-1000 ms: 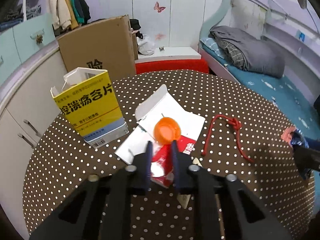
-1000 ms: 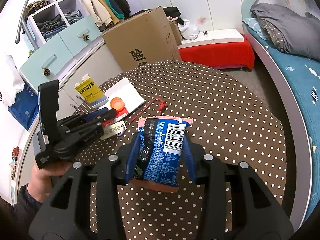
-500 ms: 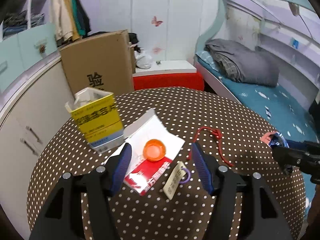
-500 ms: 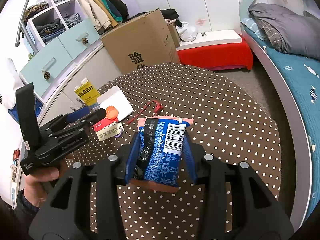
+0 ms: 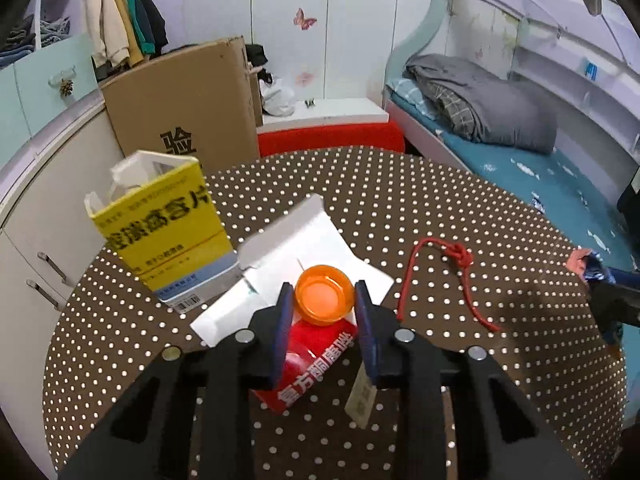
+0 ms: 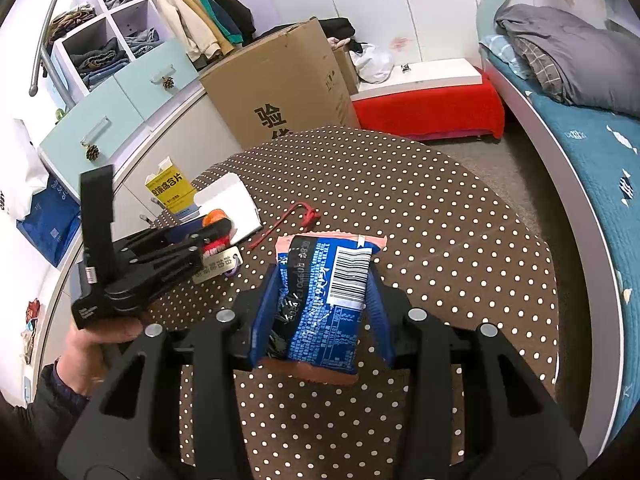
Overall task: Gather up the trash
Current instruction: 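Grasp the red-white medicine box with orange cap using the left gripper, then carry the snack bag and medicine box to the wastebasket and release both, then move both tools back over the table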
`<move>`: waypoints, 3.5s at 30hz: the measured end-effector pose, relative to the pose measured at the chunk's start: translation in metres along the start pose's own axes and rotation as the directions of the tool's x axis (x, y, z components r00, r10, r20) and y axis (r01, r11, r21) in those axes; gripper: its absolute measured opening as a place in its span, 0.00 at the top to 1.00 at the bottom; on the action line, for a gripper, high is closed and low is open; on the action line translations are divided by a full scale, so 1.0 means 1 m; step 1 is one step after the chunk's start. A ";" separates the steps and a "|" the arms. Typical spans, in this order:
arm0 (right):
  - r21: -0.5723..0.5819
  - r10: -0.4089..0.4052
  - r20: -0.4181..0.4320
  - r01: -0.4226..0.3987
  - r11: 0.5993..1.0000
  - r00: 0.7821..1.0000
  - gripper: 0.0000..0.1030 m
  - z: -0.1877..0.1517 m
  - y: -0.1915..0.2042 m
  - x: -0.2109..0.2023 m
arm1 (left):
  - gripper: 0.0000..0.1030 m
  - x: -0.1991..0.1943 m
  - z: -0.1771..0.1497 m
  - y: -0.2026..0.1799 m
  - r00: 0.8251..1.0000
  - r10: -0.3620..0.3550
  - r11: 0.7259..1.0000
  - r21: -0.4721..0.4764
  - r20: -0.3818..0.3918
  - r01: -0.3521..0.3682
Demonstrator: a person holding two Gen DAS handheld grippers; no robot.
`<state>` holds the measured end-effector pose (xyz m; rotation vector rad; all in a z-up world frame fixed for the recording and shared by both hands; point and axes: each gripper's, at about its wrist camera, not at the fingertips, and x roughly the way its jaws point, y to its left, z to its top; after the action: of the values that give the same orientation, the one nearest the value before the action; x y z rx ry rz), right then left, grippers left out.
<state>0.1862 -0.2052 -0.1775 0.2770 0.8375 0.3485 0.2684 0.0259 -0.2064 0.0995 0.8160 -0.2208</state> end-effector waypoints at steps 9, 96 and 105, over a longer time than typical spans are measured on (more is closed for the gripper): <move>-0.009 -0.020 0.069 0.021 1.000 0.997 0.59 -0.001 -0.003 -0.036 | 0.71 -0.056 -0.003 -0.015 0.995 -0.035 0.999 -0.007 0.088 0.036; 0.315 -0.267 0.170 0.205 0.927 0.948 0.06 -0.046 -0.129 -0.149 | 0.08 -0.110 -0.008 -0.223 0.956 -0.289 0.950 0.137 0.039 0.282; 0.184 -0.210 0.149 0.182 0.966 0.966 0.06 -0.021 -0.070 -0.115 | 0.08 -0.117 -0.014 -0.150 0.976 -0.203 0.979 0.026 0.079 0.202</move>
<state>0.1128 -0.3134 -0.1400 0.3729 0.7219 0.0658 0.1462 -0.0996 -0.1308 0.0237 0.7433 -0.4222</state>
